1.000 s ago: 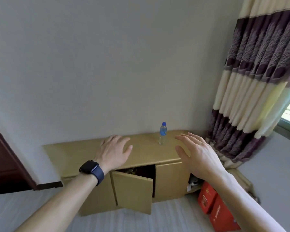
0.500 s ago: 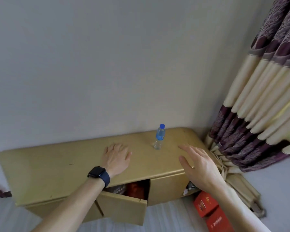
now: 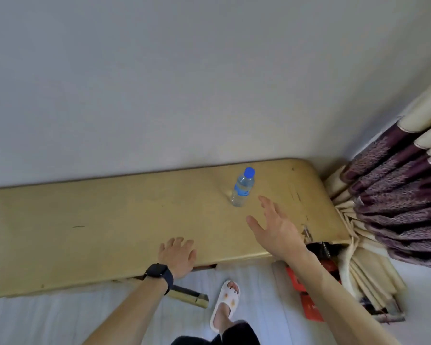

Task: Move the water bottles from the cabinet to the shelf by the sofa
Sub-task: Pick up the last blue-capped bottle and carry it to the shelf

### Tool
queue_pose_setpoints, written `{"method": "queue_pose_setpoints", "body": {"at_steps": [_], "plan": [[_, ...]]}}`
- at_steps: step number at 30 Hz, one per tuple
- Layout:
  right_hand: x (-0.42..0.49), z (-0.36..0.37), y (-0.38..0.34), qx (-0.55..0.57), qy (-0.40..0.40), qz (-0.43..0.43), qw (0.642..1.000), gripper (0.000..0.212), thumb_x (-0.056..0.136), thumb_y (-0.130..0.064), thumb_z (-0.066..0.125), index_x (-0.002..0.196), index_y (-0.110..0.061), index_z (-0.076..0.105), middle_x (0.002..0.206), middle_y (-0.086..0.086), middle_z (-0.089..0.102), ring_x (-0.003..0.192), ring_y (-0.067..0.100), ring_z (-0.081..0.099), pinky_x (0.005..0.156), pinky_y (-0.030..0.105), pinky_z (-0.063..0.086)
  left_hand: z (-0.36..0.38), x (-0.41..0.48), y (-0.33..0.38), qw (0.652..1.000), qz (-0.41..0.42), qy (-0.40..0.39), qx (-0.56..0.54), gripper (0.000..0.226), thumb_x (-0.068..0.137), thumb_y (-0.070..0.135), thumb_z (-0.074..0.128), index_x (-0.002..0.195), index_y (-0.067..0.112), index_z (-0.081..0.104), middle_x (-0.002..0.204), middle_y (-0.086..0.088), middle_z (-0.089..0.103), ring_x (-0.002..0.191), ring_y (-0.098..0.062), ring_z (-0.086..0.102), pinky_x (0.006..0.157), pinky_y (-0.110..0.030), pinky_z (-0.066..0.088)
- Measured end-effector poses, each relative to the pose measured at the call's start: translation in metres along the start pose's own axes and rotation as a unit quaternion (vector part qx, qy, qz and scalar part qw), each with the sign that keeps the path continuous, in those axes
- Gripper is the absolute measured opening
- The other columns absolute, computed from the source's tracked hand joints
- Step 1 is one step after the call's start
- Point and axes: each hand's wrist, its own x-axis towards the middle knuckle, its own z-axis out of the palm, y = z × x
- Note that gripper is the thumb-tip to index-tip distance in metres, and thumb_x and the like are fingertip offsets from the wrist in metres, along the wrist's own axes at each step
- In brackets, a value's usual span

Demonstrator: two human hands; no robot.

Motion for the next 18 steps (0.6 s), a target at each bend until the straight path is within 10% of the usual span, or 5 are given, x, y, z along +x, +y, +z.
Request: {"method": "queue_pose_setpoints", "body": {"at_steps": [8, 18], "plan": [[0.133, 0.009, -0.015, -0.048, -0.028, 0.045, 0.997, 0.074, 0.088, -0.073, 0.041, 0.147, -0.033, 0.021, 0.128, 0.008, 0.050, 0.110, 0.034, 0.057, 0.089, 0.044, 0.047, 0.018, 0.077, 0.003, 0.997, -0.039, -0.031, -0.056, 0.051, 0.103, 0.038, 0.032, 0.152, 0.027, 0.024, 0.162, -0.007, 0.014, 0.148, -0.032, 0.015, 0.118, -0.050, 0.019], [0.147, 0.046, 0.006, -0.084, 0.119, 0.005, 0.989, 0.026, 0.095, -0.038, 0.044, 0.108, -0.017, 0.050, 0.098, 0.003, 0.051, 0.063, 0.027, 0.047, 0.057, 0.030, 0.034, 0.058, 0.133, -0.016, 0.993, 0.002, -0.119, 0.002, 0.095, 0.084, 0.078, 0.032, 0.145, 0.041, -0.031, 0.150, 0.002, -0.046, 0.142, -0.034, -0.034, 0.109, -0.069, -0.012]]}}
